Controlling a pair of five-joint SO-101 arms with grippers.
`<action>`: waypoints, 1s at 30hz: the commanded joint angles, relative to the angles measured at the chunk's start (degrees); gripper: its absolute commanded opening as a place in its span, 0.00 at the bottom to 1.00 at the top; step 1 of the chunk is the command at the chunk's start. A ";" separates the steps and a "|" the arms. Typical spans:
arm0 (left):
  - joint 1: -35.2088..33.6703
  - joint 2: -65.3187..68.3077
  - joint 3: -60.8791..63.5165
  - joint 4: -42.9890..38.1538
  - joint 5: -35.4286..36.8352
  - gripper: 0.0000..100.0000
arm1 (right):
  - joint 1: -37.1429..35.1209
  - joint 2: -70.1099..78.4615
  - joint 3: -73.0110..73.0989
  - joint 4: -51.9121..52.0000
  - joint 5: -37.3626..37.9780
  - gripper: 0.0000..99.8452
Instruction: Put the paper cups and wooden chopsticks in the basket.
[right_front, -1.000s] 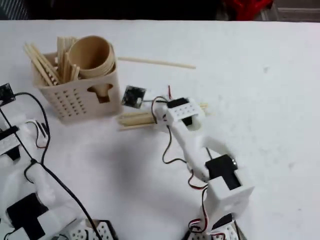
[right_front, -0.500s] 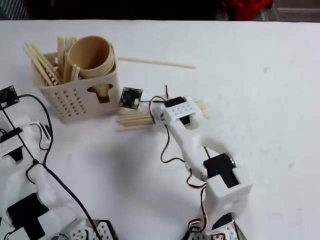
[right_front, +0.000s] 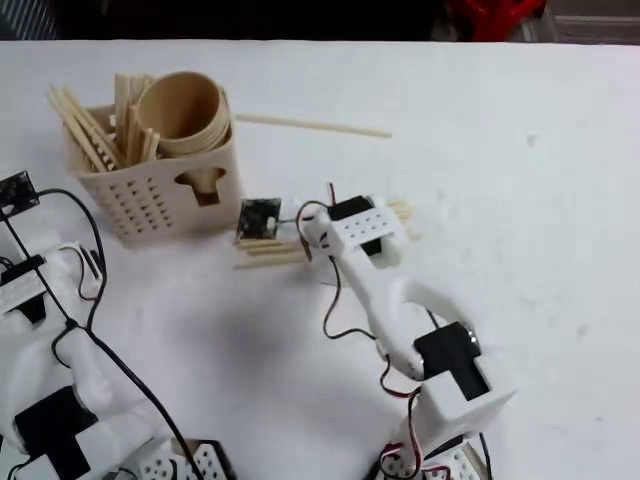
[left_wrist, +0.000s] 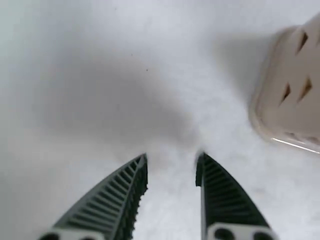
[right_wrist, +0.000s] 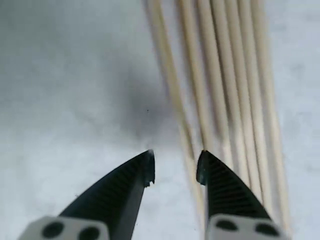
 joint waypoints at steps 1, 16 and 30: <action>0.84 -1.54 -0.26 -1.05 0.44 0.17 | -1.27 1.10 -0.62 -0.66 1.41 0.18; 0.84 -1.54 -0.26 -1.05 0.44 0.17 | -1.89 4.62 -0.26 -4.53 0.70 0.02; 0.84 -1.45 -0.26 -1.05 0.44 0.17 | -3.91 -29.49 -0.26 10.07 -22.95 0.02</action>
